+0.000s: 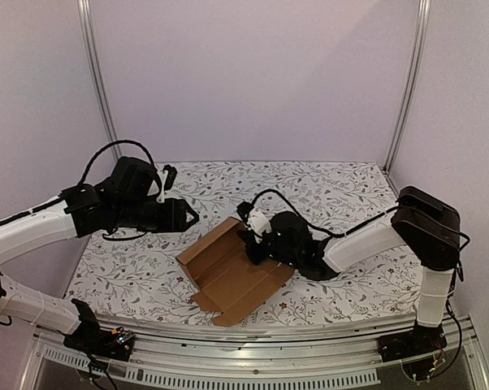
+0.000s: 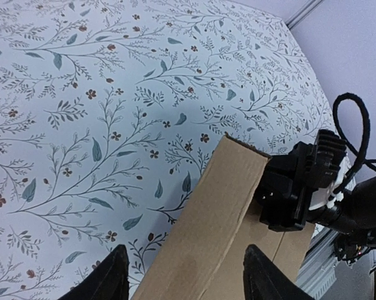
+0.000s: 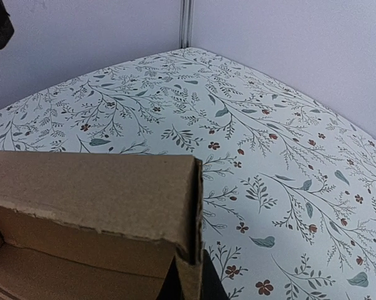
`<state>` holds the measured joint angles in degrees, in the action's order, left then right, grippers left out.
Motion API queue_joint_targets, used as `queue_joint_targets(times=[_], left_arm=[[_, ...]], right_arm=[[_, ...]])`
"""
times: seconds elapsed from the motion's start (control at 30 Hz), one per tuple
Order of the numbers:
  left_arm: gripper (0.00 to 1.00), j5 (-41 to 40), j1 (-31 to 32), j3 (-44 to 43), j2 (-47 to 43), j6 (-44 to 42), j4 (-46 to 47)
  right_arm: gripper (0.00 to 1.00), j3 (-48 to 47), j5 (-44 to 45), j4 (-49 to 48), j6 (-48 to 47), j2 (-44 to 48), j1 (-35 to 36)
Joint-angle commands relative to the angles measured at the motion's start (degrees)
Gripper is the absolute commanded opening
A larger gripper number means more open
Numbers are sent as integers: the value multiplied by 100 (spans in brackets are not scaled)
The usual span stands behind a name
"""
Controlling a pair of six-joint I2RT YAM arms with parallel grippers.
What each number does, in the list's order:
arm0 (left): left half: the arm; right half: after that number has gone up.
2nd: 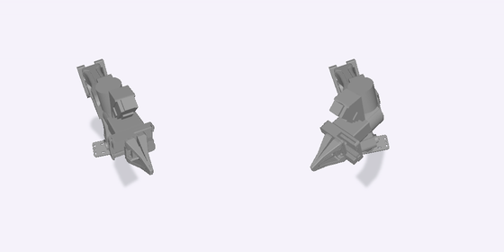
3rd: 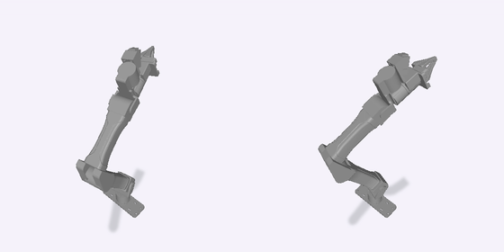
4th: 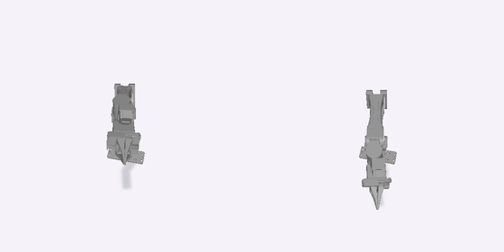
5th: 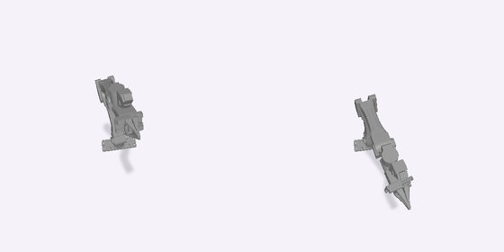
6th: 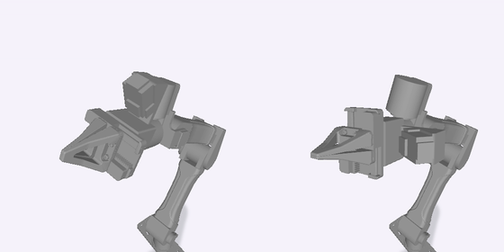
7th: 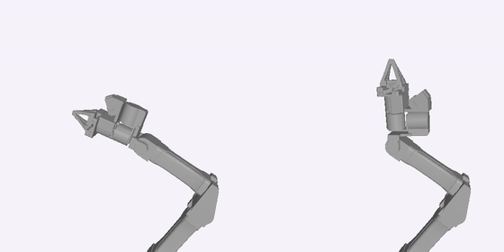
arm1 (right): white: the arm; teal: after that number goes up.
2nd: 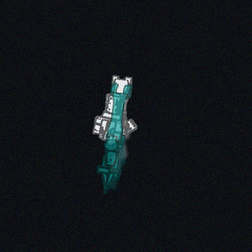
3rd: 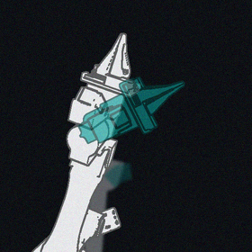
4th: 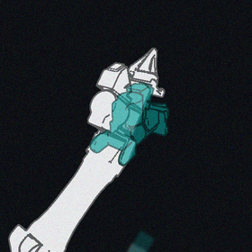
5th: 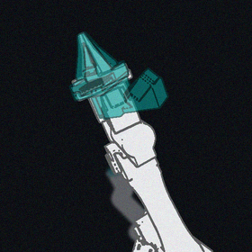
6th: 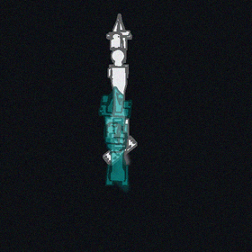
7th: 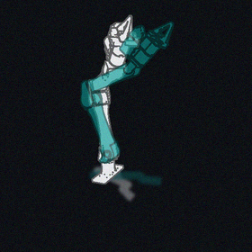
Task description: Fold the paper box
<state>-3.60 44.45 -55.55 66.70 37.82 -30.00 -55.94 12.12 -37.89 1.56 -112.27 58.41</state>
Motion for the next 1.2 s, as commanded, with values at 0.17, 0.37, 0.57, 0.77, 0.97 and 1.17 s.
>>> queue_joint_targets(times=[0.17, 0.37, 0.57, 0.77, 0.97, 1.17], left_arm=[[53, 907, -32, -180, 857, -305, 1257], [43, 1104, -24, -222, 1308, -365, 1509], [22, 1433, -15, -277, 1845, -259, 1823], [7, 1540, 31, -348, 2251, -188, 1954], [0, 1534, 110, -369, 2492, -187, 1959], [0, 1520, 210, -382, 2649, -137, 1954]], right_arm=[[0, 93, -810, -1648, 71, -685, -20], [0, 119, -747, -2107, -5, -1002, -22], [0, 183, -773, -2549, -55, -1314, -22], [0, 281, -702, -2907, 22, -1540, -21], [0, 350, -606, -3084, 46, -1676, -20], [0, 380, -467, -3274, 115, -1821, -23]])
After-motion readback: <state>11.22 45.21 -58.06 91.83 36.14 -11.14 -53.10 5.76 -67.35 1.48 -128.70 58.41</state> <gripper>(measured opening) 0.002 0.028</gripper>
